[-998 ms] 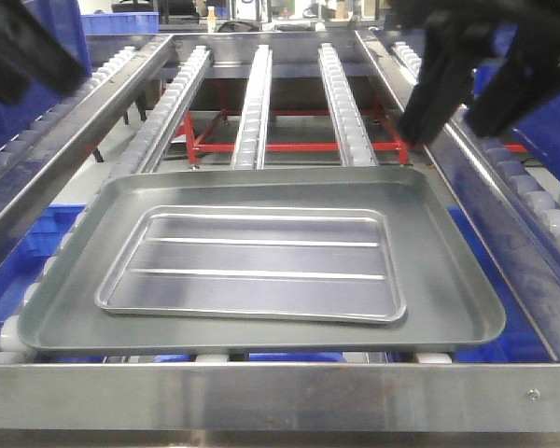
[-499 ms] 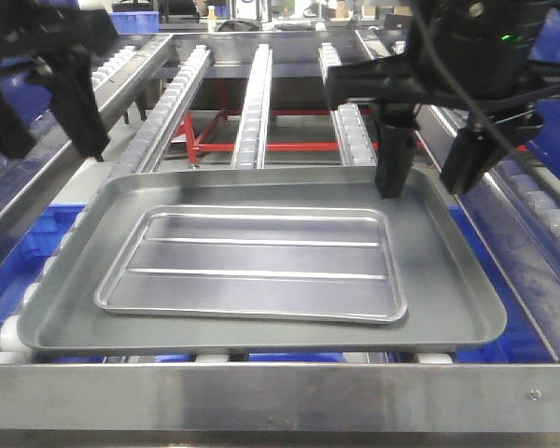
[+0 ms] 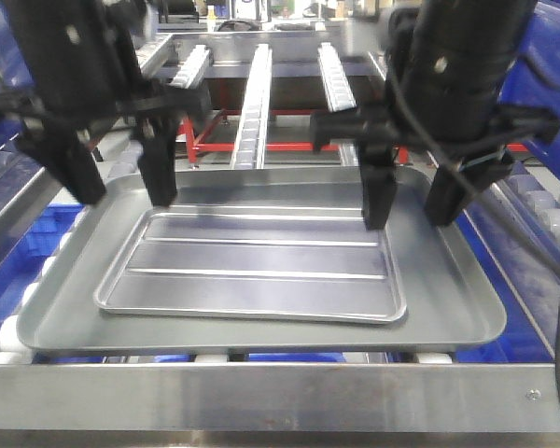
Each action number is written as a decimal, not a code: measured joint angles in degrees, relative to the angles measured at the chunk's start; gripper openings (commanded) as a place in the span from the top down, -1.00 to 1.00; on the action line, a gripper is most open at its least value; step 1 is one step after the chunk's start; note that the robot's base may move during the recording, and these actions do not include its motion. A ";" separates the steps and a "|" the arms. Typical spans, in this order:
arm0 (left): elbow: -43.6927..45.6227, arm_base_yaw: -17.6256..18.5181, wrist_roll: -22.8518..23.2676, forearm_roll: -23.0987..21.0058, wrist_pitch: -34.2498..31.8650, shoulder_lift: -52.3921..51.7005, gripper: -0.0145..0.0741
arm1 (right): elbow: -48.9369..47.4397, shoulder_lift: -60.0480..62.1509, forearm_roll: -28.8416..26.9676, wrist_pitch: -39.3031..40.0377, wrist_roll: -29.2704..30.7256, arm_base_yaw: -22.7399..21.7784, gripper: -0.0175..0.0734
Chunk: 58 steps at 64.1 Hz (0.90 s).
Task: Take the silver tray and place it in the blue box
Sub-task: 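Lower both grippers onto the tray rims and close on them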
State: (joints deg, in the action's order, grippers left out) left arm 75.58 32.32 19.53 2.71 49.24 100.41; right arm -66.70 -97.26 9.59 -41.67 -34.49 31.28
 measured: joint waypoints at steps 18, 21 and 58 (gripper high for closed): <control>0.14 0.00 0.18 0.59 -3.45 2.10 -0.06 | 0.00 -3.00 0.00 1.02 -0.28 0.00 -0.34; 0.18 0.00 0.18 0.59 -3.59 2.77 -0.06 | 0.00 -3.69 0.00 1.02 -0.64 0.00 -0.34; 0.18 0.00 0.18 0.71 -5.09 7.58 -0.06 | -0.02 -5.08 0.00 4.47 -2.88 -0.84 -0.34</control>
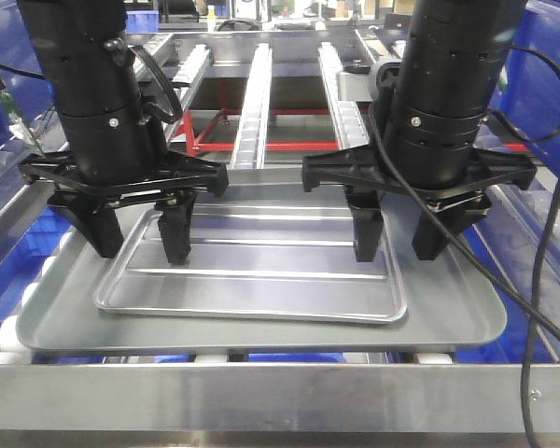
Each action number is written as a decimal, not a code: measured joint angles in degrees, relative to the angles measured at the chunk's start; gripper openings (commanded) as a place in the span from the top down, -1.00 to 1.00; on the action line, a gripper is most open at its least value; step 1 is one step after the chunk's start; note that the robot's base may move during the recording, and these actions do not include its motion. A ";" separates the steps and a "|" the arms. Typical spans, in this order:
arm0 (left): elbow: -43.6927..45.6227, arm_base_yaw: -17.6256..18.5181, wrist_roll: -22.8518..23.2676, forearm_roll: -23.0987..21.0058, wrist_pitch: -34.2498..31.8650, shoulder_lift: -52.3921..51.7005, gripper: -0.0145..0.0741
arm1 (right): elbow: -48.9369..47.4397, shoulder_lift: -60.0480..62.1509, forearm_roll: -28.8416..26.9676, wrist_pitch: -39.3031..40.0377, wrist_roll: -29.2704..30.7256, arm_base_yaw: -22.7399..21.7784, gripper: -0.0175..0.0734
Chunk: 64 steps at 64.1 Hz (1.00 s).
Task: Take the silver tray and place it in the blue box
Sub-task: 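Lower both grippers onto the tray rims and close on them, then lift the top silver tray off the stack with both grippers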
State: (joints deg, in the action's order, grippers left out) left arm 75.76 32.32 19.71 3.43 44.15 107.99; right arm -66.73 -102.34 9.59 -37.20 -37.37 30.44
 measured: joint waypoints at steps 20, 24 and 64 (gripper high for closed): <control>0.09 0.00 1.34 0.00 -0.33 0.00 -0.06 | -0.09 -1.86 0.00 0.00 -0.15 -0.14 -0.34; 0.09 0.00 1.45 0.00 -0.33 0.00 -0.05 | -0.09 -1.86 0.00 0.00 -0.15 -0.14 -0.33; 0.09 -0.37 4.94 1.54 0.97 0.00 0.89 | -0.20 -1.86 0.23 -0.97 -0.94 -0.37 0.49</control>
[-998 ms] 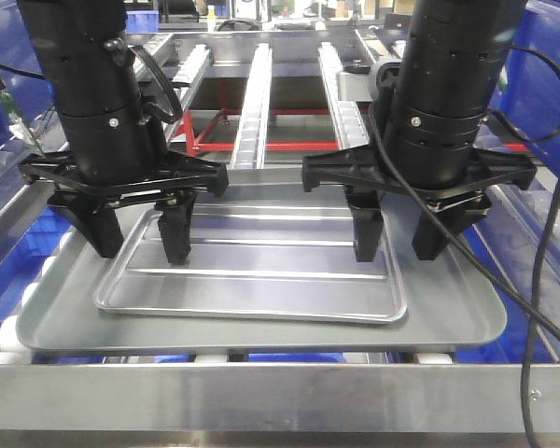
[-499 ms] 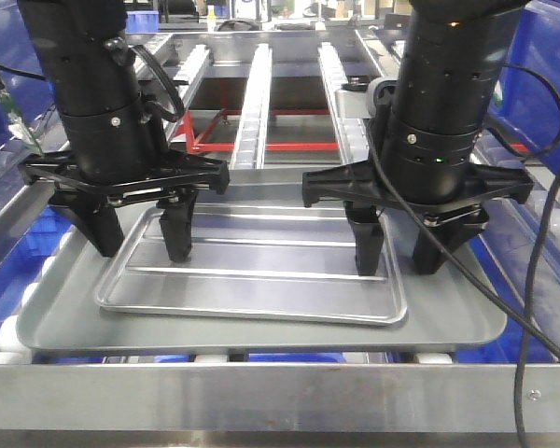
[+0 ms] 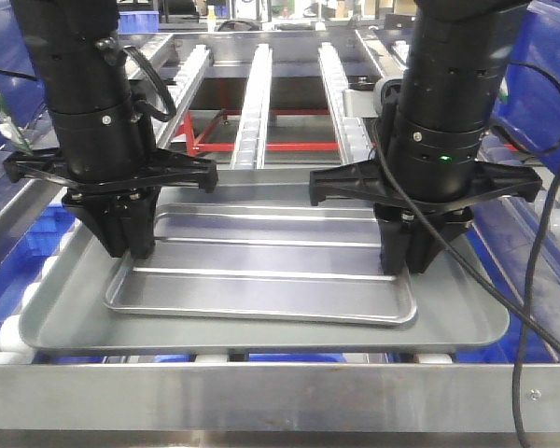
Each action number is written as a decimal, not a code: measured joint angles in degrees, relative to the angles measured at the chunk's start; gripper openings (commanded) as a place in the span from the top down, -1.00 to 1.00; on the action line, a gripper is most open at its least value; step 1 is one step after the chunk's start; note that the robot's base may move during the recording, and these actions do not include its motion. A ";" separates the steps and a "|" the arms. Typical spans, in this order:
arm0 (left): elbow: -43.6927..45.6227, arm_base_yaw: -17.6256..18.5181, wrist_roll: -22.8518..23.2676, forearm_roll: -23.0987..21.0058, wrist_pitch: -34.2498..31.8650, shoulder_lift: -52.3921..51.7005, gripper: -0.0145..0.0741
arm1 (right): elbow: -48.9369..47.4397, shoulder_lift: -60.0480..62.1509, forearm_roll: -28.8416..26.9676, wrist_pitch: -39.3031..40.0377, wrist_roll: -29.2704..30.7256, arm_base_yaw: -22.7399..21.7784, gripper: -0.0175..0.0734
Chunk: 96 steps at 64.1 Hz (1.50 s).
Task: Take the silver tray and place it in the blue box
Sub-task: 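Lift the top silver tray off the stack with both grippers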
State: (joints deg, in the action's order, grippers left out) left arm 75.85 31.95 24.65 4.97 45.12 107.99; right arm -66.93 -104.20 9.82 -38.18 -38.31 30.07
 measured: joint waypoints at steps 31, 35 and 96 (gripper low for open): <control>0.00 0.11 2.64 -0.95 1.49 -5.13 0.89 | -2.78 4.09 1.67 -6.18 0.50 0.00 0.49; 0.00 0.11 2.75 -0.95 2.02 -7.59 0.89 | -4.21 5.90 1.93 -8.15 1.02 0.00 0.49; 11.35 5.01 7.04 7.03 19.55 -20.40 0.89 | -13.22 16.36 6.80 -20.27 1.62 6.09 0.49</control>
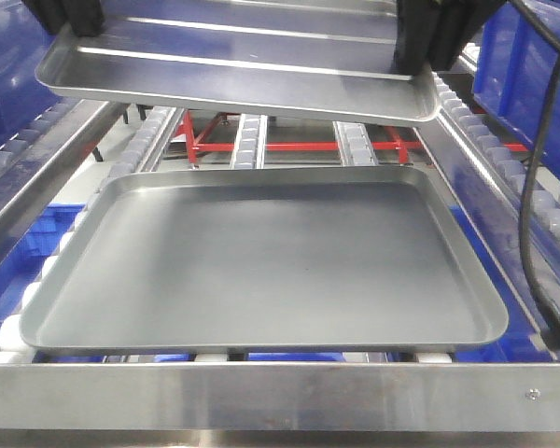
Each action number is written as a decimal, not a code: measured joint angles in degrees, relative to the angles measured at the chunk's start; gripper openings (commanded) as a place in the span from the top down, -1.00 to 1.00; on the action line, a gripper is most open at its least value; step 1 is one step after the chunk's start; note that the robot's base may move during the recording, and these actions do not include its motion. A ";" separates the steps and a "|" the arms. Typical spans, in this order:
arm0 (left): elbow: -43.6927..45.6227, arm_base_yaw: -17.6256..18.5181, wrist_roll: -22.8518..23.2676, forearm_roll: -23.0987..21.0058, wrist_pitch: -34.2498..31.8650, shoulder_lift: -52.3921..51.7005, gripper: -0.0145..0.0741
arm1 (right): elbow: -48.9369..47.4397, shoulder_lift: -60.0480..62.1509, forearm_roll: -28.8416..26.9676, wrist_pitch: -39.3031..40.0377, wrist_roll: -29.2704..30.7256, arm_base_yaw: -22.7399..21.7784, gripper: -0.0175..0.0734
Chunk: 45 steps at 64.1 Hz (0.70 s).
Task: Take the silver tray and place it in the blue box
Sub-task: 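Lift the top silver tray off the stack with both grippers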
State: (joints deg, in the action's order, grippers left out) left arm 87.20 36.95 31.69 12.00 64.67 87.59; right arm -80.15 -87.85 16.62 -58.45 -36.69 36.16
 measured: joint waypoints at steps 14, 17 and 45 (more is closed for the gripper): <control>0.00 0.02 0.03 0.00 0.00 0.00 0.89 | 0.00 0.00 0.57 0.00 0.00 0.00 0.49; 0.00 0.02 0.03 0.00 0.00 0.00 0.89 | 0.00 0.00 0.57 0.00 0.00 0.00 0.49; 0.09 0.02 0.03 0.00 0.00 0.00 0.89 | 0.00 0.00 0.69 0.00 0.00 0.00 0.49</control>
State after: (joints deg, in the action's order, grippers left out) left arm 87.29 36.97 31.73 12.00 64.67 87.59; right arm -80.15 -87.85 17.30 -58.45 -36.69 36.16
